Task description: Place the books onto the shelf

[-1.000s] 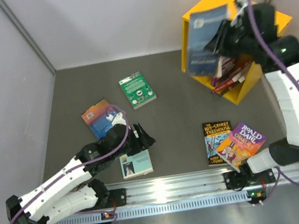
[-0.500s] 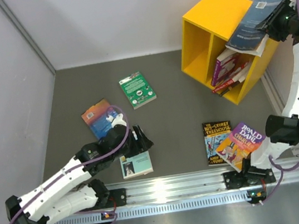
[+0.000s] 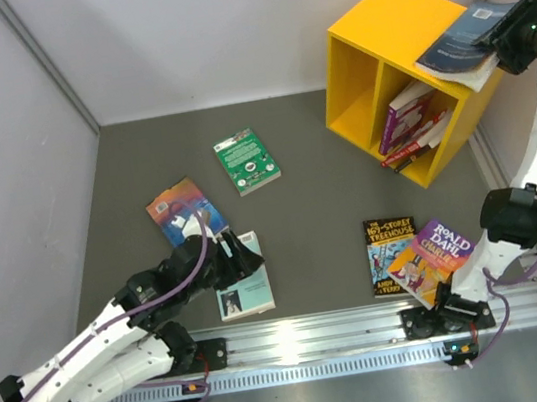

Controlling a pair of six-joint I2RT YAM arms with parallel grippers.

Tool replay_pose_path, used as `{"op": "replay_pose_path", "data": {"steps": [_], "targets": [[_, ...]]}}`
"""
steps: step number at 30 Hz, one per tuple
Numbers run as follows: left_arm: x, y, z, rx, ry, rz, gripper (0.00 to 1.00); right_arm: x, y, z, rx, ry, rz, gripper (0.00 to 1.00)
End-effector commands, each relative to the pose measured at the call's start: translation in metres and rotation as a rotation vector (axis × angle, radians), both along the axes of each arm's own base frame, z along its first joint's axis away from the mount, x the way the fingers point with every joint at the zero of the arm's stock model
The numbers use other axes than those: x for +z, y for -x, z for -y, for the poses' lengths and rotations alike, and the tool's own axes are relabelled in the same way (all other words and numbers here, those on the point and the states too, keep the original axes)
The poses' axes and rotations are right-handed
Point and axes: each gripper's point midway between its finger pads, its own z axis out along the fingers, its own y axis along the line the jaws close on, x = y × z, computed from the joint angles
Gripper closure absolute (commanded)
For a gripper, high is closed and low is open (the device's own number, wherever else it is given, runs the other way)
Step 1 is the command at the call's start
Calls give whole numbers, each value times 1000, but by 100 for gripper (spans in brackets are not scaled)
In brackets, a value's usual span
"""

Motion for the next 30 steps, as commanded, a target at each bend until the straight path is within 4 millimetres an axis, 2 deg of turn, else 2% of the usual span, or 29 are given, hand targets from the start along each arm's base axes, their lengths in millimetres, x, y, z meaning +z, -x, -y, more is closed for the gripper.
{"op": "replay_pose_path", "data": {"steps": [1, 3, 4, 7, 11, 12, 16, 17, 20, 21, 22, 23, 25, 26, 27, 28, 29, 30], "targets": [[-6, 1, -10, 50, -3, -16, 30, 19, -15, 26, -43, 97, 87, 46], [-8, 1, -11, 53, -4, -19, 30, 13, -17, 30, -50, 99, 72, 38], [-8, 2, -11, 54, -3, -20, 30, 13, -17, 31, -56, 102, 73, 31], [-8, 1, -11, 54, -5, -21, 30, 11, -20, 33, -50, 92, 74, 21], [-8, 0, -8, 53, -6, -23, 31, 8, -19, 25, -7, 65, 75, 15], [-9, -1, -8, 53, -10, -26, 31, 1, -17, 22, 3, 51, 54, 13], [-8, -7, -11, 80, -41, -12, 26, -4, 6, 8, 14, 28, 20, 12], [-9, -7, -18, 95, -70, -16, 19, -3, 11, 4, 14, 26, 18, 12], [-12, -11, -41, 180, -171, -16, 10, 13, 30, -14, 13, 69, 25, 12], [-15, -12, -46, 191, -200, -20, 5, 33, 39, -12, -28, 143, 54, 11], [-12, -14, -51, 209, -221, -11, 3, 40, 42, -29, 11, 202, 60, 6], [-20, -11, -57, 209, -273, -31, 2, 50, 56, -31, -21, 255, 66, 5], [-26, -10, -64, 217, -324, -51, 2, 52, 66, -63, 46, 287, 72, 4], [-35, -7, -70, 219, -374, -83, 2, 49, 81, -71, 46, 305, 68, 3], [-41, -6, -72, 224, -395, -101, 2, 47, 88, -99, 116, 311, 78, 3], [-50, -3, -75, 223, -418, -123, 2, 46, 98, -118, 154, 307, 95, 3], [-58, -2, -75, 218, -430, -153, 2, 28, 101, -129, 168, 323, 66, 3], [-65, -1, -73, 210, -430, -163, 2, 36, 127, -168, 263, 289, 132, 1]]}}
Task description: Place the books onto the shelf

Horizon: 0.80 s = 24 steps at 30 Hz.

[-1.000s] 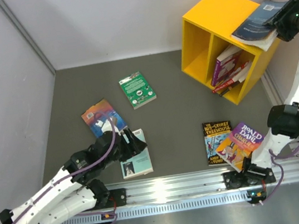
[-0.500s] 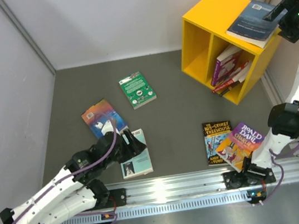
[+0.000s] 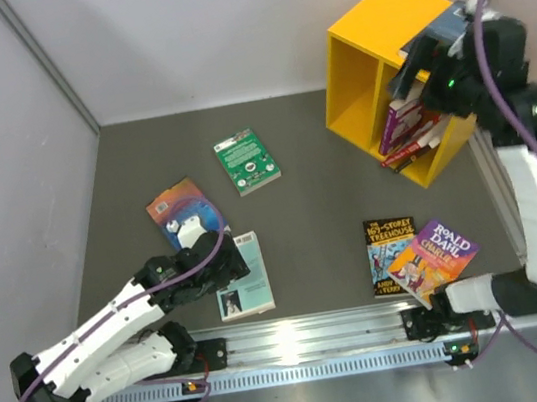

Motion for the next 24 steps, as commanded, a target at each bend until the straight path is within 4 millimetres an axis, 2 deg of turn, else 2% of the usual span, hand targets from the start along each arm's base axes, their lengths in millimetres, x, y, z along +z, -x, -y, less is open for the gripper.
{"op": "replay_pose_path", "data": {"steps": [1, 2, 3, 4, 5, 7, 9, 10, 11, 12, 13, 14, 16, 17, 18, 19, 20, 22, 23, 24], "targets": [[-25, 6, -15, 27, -78, -70, 2, 4, 65, -55, 117, 9, 76, 1], [-28, 7, -15, 32, -71, -78, 2, -11, 74, -84, 230, -41, 94, 0], [-34, 6, -15, 48, -62, -83, 2, -22, 87, -123, 369, -97, 83, 0], [-37, 5, -17, 65, -57, -88, 2, -24, 88, -148, 453, -155, 115, 0], [-39, 5, -18, 78, -45, -88, 2, -75, 103, -183, 614, -212, -30, 0], [-48, 8, -23, 121, -30, -109, 2, -120, 126, -226, 774, -299, -184, 0], [-56, 12, -28, 150, -6, -120, 2, -178, 152, -268, 927, -327, -340, 0], [-58, 13, -29, 161, 3, -121, 2, -187, 153, -282, 960, -351, -343, 0], [-58, 14, -30, 167, 25, -109, 2, -208, 166, -291, 1006, -367, -403, 0], [-66, 18, -34, 196, 29, -121, 2, -228, 176, -306, 1046, -370, -467, 0], [-69, 20, -37, 215, 31, -123, 2, -232, 177, -318, 1070, -393, -462, 0], [-69, 20, -37, 248, 65, -115, 2, -254, 181, -324, 1076, -390, -523, 0], [-80, 25, -43, 284, 71, -126, 2, -267, 187, -339, 1105, -395, -546, 0], [-85, 25, -42, 303, 95, -122, 1, -283, 190, -344, 1106, -384, -588, 0], [-87, 24, -41, 304, 107, -113, 1, -290, 191, -347, 1104, -384, -606, 0], [-87, 21, -40, 304, 123, -94, 1, -292, 189, -353, 1114, -393, -590, 0], [-87, 17, -39, 321, 139, -80, 1, -308, 190, -355, 1105, -382, -623, 0], [-91, 15, -40, 335, 142, -67, 1, -318, 186, -362, 1100, -398, -619, 0], [-93, 13, -41, 332, 134, -60, 1, -333, 186, -362, 1085, -395, -649, 0], [-97, 11, -38, 331, 141, -52, 1, -338, 185, -364, 1070, -406, -662, 0]]}}
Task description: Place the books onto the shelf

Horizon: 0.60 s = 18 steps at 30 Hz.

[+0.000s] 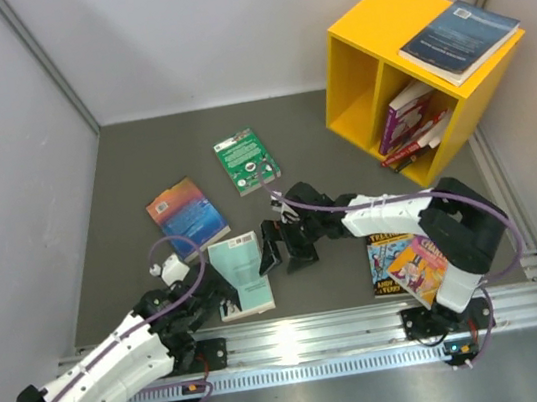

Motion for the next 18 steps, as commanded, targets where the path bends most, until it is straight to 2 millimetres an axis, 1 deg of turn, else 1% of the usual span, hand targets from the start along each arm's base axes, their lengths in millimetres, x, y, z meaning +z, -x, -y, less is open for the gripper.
{"op": "replay_pose_path", "data": {"steps": [1, 2, 4, 5, 6, 7, 8, 9, 10, 11, 12, 13, 14, 15, 16, 17, 18], "targets": [[-1, -19, 10, 50, 53, 73, 1, -1, -14, -31, -12, -119, 30, 0], [-7, -18, 11, 44, 51, 63, 1, -13, -14, -33, -17, -104, 11, 0], [-11, -21, 17, 25, 60, 63, 1, -26, -18, -37, -39, -85, -2, 0], [-13, -21, 18, 5, 52, 62, 1, -40, -20, -37, -54, -52, -15, 0], [-10, -26, 23, -1, 65, 81, 1, -47, -22, -38, -64, -36, -19, 0], [-12, -27, 25, -12, 61, 81, 1, -52, -25, -40, -74, -22, -18, 0], [-13, -28, 26, -26, 60, 83, 1, -66, -22, -40, -72, 7, -37, 0], [-13, -29, 31, -38, 76, 86, 1, -71, -21, -42, -71, 17, -51, 0], [-11, -34, 38, -48, 102, 100, 1, -72, -22, -48, -67, 14, -54, 0], [-11, -35, 42, -61, 117, 106, 1, -82, -15, -51, -54, 33, -72, 0], [-11, -34, 49, -81, 144, 103, 1, -84, -11, -55, -47, 32, -80, 0], [-7, -39, 56, -89, 176, 126, 1, -83, -9, -60, -36, 21, -84, 0], [-10, -38, 57, -95, 184, 125, 1, -84, -3, -63, -25, 23, -94, 3], [-10, -38, 58, -96, 194, 126, 1, -83, -1, -64, -19, 18, -97, 5], [-8, -40, 62, -99, 215, 140, 1, -81, 1, -66, -13, 9, -95, 10], [-10, -39, 60, -97, 216, 139, 1, -78, 3, -67, -8, 4, -94, 16], [-9, -40, 59, -89, 223, 146, 1, -76, 3, -67, -5, 2, -90, 28]]}}
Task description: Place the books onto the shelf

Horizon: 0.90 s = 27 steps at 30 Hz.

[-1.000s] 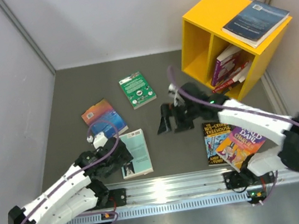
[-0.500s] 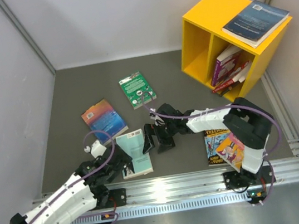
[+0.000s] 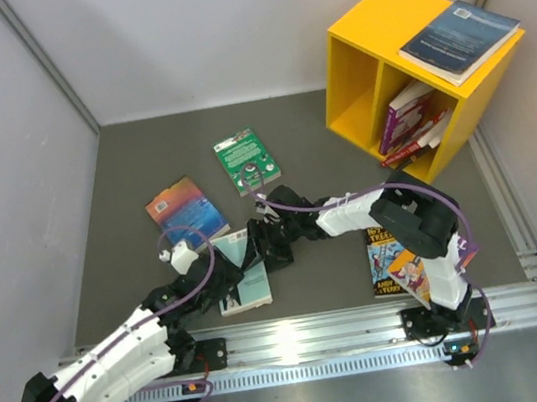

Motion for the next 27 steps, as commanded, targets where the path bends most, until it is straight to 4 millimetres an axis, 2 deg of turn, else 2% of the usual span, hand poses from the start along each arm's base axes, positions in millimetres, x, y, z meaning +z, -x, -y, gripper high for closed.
{"op": "replay_pose_path", "data": {"steps": [1, 2, 4, 5, 6, 7, 8, 9, 10, 11, 12, 13, 14, 15, 16, 18, 19, 20, 21, 22, 23, 24, 25, 26, 27], "targets": [[-6, 2, 29, -44, 177, 3, 1, -37, 28, -3, 39, 93, 22, 33], [-6, 2, 28, -41, 181, 9, 1, -36, 27, -2, 38, 92, 28, 45], [1, -1, 27, -24, 209, 39, 1, -28, 26, -1, 36, 91, 39, 59], [2, -2, 26, -17, 214, 42, 1, -25, 24, 1, 39, 92, 54, 70], [3, -1, 23, -9, 208, 40, 2, -25, 25, 5, 45, 114, 54, 75], [6, -1, 22, -6, 205, 46, 2, -13, 21, 4, 44, 113, 78, 81], [16, -4, 22, -7, 204, 65, 2, -11, 17, 9, 51, 124, 105, 93], [17, -1, 18, -14, 178, 53, 2, -8, 17, 15, 51, 150, 108, 98], [22, -1, 16, -32, 160, 66, 1, 8, 9, 16, 38, 142, 153, 100], [39, -6, 17, -36, 158, 96, 1, 15, 3, 21, 35, 150, 183, 100], [40, -1, 10, -45, 118, 79, 1, 19, 3, 30, 34, 181, 189, 100], [46, -1, 7, -64, 89, 89, 1, 43, -6, 30, 15, 158, 245, 100], [62, -4, 5, -63, 82, 114, 1, 54, -14, 36, 9, 161, 286, 100], [69, -4, 2, -65, 69, 122, 1, 62, -15, 46, 3, 189, 293, 100], [70, 1, -4, -76, 35, 109, 1, 93, -26, 47, -27, 155, 359, 100], [87, -1, -6, -74, 30, 137, 1, 121, -38, 62, -67, 159, 401, 100], [91, 0, -9, -81, 21, 142, 1, 163, -50, 64, -112, 108, 478, 100], [99, -1, -9, -82, 29, 157, 1, 183, -63, 72, -141, 100, 523, 100], [103, 0, -10, -84, 32, 166, 1, 197, -65, 83, -153, 119, 535, 100], [106, 0, -10, -88, 33, 173, 1, 243, -77, 87, -199, 69, 613, 100], [108, 1, -10, -93, 35, 173, 1, 264, -93, 102, -237, 71, 659, 100], [110, 1, -10, -94, 40, 178, 1, 278, -96, 115, -255, 90, 663, 100], [110, 2, -8, -102, 47, 175, 1, 324, -105, 124, -299, 38, 738, 100], [109, 3, -7, -108, 49, 172, 1, 343, -122, 145, -351, 48, 783, 100], [108, 4, -6, -113, 54, 167, 1, 384, -124, 163, -397, 20, 841, 100]]}}
